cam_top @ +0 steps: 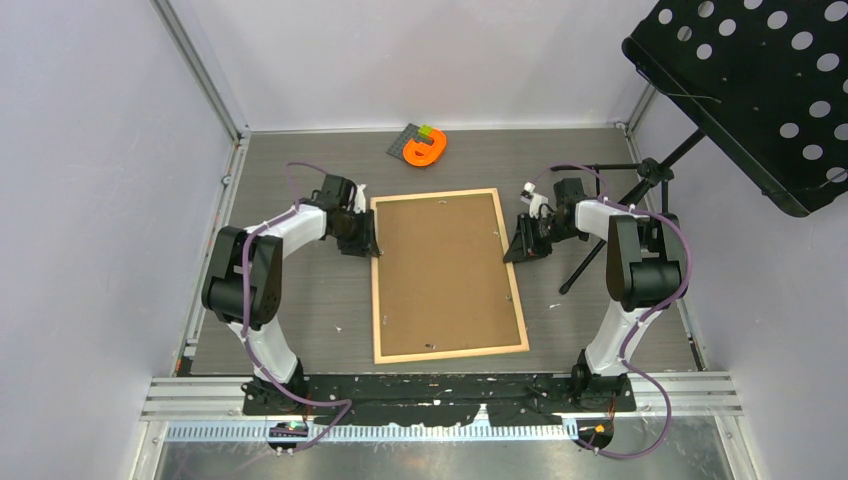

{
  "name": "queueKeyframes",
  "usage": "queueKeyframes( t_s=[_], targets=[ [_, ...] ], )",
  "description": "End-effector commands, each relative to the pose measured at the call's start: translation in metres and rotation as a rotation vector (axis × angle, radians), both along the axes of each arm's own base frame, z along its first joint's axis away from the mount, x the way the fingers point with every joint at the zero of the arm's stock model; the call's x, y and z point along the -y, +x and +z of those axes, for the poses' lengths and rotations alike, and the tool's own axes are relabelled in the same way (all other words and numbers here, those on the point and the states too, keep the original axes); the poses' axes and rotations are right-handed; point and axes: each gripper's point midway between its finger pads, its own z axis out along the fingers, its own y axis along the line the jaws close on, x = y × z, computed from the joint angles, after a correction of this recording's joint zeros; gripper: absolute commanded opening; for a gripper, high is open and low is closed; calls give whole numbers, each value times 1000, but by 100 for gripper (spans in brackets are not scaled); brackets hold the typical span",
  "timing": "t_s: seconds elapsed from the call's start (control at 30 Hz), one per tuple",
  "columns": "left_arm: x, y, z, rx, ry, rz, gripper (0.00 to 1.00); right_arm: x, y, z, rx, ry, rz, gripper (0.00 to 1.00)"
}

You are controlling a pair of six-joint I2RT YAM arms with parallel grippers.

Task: Put the photo into the frame
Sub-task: Install the photo frame at the center of the board.

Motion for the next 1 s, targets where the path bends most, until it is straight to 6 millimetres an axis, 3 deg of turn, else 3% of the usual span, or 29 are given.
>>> queueKeyframes(
  t_s=[0.0, 0.4, 0.97],
  targets=[
    [-1, 12, 15, 35, -5, 10, 40, -5, -3, -2, -17, 19, 18, 6],
    [-1, 12, 2, 41, 118, -35, 40, -4, -3, -2, -14, 19, 19, 6],
    [-3, 5, 3, 93, 277, -108, 38, -3, -2, -1, -14, 24, 14, 6]
  ],
)
